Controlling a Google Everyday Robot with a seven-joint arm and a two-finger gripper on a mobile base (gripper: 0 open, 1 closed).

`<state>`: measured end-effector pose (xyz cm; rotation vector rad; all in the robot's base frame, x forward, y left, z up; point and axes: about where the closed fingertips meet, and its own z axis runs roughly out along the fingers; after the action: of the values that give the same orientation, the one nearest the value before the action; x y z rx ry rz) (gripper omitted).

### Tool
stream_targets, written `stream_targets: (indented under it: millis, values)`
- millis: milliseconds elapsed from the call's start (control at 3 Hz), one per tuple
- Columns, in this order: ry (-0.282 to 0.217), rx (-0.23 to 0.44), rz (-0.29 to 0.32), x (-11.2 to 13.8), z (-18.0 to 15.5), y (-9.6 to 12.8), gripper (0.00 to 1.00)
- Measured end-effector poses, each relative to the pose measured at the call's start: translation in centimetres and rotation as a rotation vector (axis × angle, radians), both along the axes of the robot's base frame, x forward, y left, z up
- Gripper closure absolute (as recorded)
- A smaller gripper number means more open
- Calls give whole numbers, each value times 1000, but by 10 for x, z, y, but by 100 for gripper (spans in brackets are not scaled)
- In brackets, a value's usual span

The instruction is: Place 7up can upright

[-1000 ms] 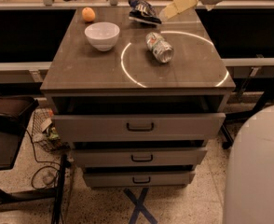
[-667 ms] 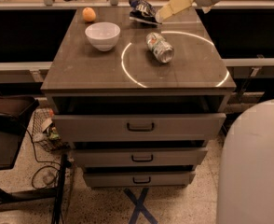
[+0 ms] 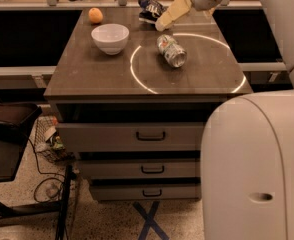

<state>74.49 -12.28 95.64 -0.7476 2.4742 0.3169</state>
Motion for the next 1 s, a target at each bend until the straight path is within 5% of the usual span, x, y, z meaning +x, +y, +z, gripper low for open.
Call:
stream_targets:
  millis: [1000]
  values:
    - [140, -155, 64, 15, -58, 15, 0]
